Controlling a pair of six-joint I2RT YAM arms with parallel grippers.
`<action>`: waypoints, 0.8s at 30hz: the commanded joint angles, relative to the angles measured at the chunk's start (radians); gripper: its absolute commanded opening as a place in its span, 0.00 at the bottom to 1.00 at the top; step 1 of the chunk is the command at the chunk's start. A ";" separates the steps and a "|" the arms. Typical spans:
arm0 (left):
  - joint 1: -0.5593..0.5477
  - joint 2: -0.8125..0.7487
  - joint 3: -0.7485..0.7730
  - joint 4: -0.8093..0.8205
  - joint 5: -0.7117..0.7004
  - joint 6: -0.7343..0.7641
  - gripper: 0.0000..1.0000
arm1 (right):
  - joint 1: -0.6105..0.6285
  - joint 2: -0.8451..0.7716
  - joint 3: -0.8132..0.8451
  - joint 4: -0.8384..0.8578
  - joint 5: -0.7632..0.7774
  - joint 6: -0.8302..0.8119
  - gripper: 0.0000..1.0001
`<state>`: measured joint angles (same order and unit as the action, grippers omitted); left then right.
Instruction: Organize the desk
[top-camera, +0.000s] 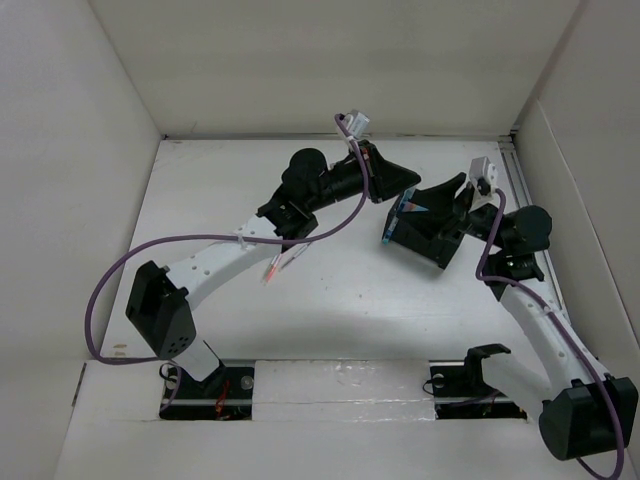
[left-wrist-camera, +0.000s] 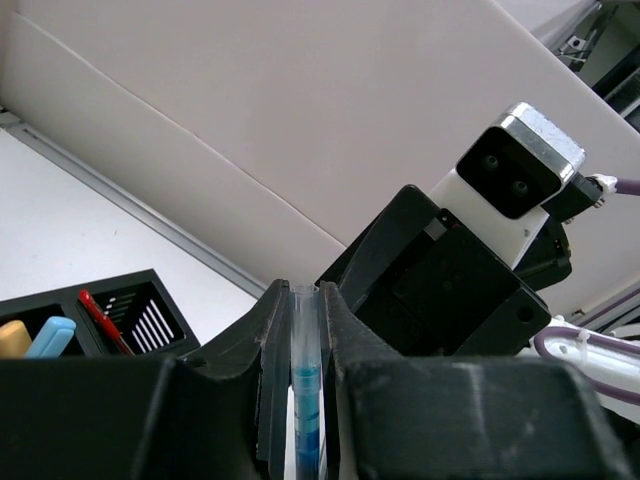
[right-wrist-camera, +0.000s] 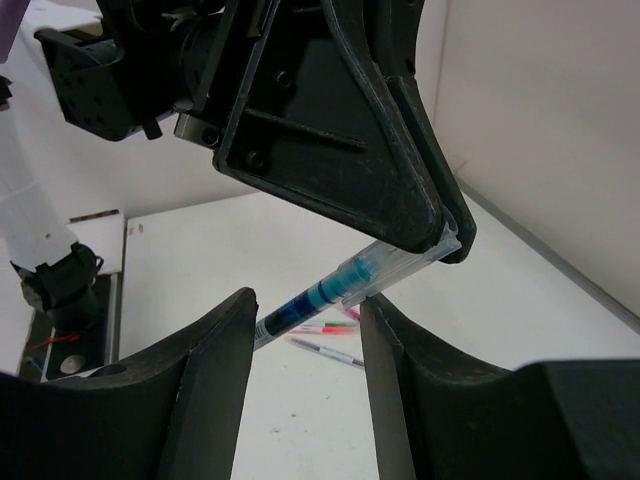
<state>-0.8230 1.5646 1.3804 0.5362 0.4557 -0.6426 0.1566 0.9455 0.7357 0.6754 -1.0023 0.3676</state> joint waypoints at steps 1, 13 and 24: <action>-0.002 -0.025 0.003 0.070 0.026 -0.003 0.00 | 0.020 0.004 -0.004 0.121 -0.018 0.028 0.51; -0.002 -0.044 -0.032 0.067 0.023 0.008 0.00 | 0.029 0.030 0.015 0.130 0.010 0.039 0.18; -0.002 -0.060 -0.061 0.067 0.009 0.015 0.03 | 0.029 0.055 -0.006 0.124 0.059 0.044 0.00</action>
<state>-0.8162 1.5410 1.3300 0.5930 0.4427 -0.6228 0.1722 1.0050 0.7349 0.7109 -0.9791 0.4351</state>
